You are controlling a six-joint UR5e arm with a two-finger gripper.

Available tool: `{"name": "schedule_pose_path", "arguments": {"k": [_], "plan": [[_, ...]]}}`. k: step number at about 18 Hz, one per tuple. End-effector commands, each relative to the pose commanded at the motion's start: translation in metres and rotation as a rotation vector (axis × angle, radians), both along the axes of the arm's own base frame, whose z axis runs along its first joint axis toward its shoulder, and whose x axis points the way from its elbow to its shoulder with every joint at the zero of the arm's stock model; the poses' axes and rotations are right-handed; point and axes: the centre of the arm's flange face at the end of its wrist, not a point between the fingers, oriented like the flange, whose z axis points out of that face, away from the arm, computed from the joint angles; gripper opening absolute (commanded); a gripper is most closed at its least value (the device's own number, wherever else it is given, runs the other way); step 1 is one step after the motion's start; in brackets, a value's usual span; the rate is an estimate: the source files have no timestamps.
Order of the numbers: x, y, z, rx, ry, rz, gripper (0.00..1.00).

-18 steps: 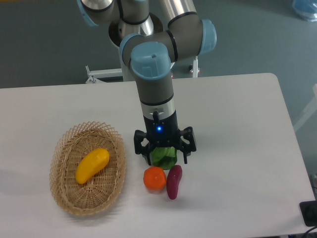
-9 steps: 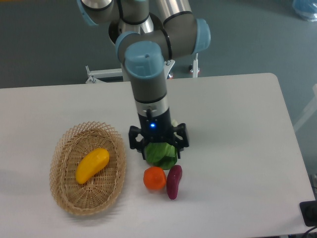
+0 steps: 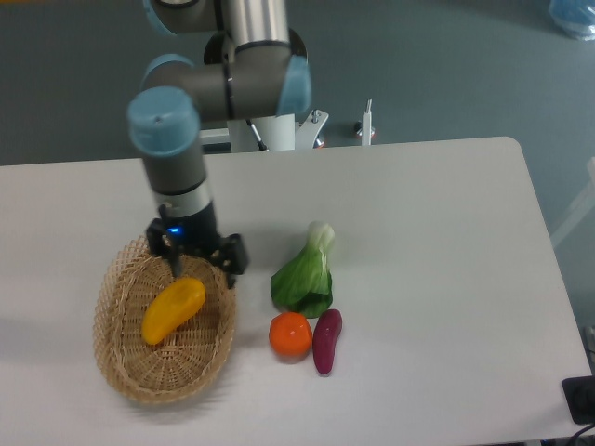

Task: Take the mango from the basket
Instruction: 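Move the open gripper over the basket and lower onto the yellow mango, then close the gripper around the yellow mango in the basket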

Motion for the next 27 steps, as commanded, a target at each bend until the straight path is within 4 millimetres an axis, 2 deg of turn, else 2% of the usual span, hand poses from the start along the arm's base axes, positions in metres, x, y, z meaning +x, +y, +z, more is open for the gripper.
{"name": "schedule_pose_path", "arguments": {"k": [1,5,10,15,23,27], "plan": [[0.006,0.003,-0.009,-0.014,-0.003,-0.019,1.0],[0.004,0.012,-0.03,-0.047,-0.006,-0.082,1.0],[0.003,0.016,-0.036,-0.059,-0.001,-0.12,1.0],[0.002,0.017,-0.052,-0.089,-0.004,-0.172,1.0],[0.001,0.019,-0.058,-0.097,-0.009,-0.169,1.0],[0.0,0.02,-0.058,-0.097,-0.006,-0.167,0.76]]}}
